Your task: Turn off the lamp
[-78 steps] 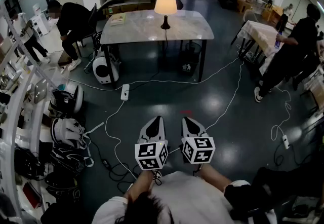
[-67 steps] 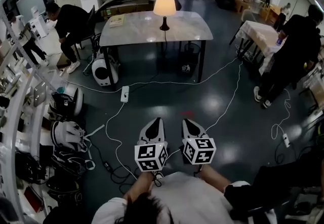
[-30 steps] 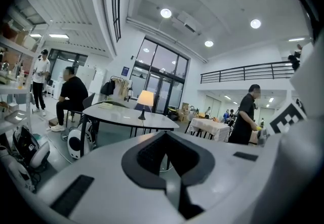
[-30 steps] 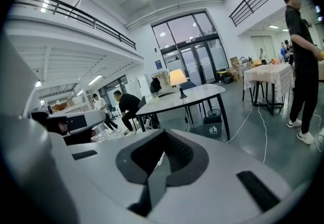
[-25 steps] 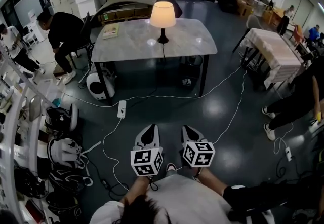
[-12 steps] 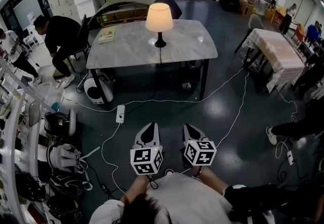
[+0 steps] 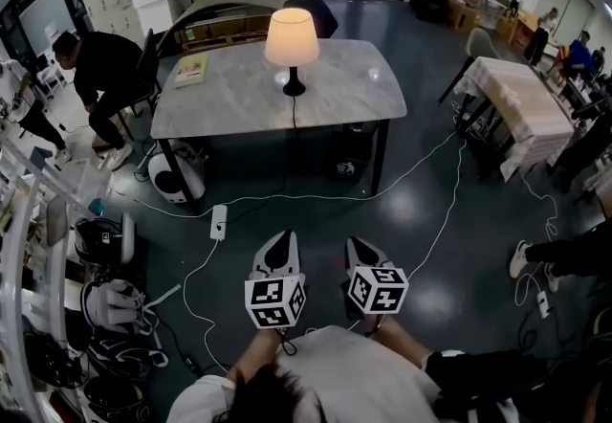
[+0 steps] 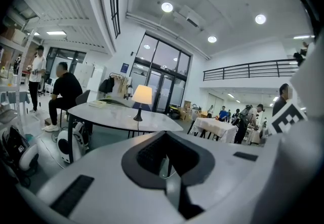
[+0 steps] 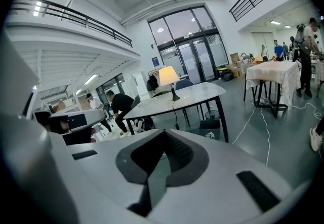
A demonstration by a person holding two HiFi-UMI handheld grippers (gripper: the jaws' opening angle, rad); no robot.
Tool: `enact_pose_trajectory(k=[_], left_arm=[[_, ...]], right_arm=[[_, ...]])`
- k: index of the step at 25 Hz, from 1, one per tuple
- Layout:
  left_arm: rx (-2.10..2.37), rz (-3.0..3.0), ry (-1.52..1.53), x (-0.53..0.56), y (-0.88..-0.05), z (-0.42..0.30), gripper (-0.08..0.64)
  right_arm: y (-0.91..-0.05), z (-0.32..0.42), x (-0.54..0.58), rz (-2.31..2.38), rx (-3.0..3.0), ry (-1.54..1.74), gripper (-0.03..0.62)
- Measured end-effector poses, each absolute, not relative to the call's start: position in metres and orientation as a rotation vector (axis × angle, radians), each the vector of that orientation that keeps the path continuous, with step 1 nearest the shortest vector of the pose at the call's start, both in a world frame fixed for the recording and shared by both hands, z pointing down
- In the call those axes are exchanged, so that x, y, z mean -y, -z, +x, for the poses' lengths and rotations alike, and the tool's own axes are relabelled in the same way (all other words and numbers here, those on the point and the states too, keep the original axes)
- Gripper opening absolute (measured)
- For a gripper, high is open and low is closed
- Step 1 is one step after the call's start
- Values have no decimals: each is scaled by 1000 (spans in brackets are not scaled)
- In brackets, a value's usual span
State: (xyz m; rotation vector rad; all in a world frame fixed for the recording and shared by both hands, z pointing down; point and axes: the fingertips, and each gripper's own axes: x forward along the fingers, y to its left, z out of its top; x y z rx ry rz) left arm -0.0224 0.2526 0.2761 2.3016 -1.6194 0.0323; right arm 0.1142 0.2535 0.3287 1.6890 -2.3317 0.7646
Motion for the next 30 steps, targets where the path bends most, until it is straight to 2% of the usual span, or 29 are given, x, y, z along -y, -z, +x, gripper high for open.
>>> enact_pose_trajectory(k=[18, 30], left_arm=[[1645, 2268, -38, -230, -280, -26, 8], [1651, 2233, -53, -199, -304, -48, 8]], right_arm=[[-339, 126, -236, 1682, 2294, -802, -2], [-359, 106, -210, 1642, 2282, -790, -2]])
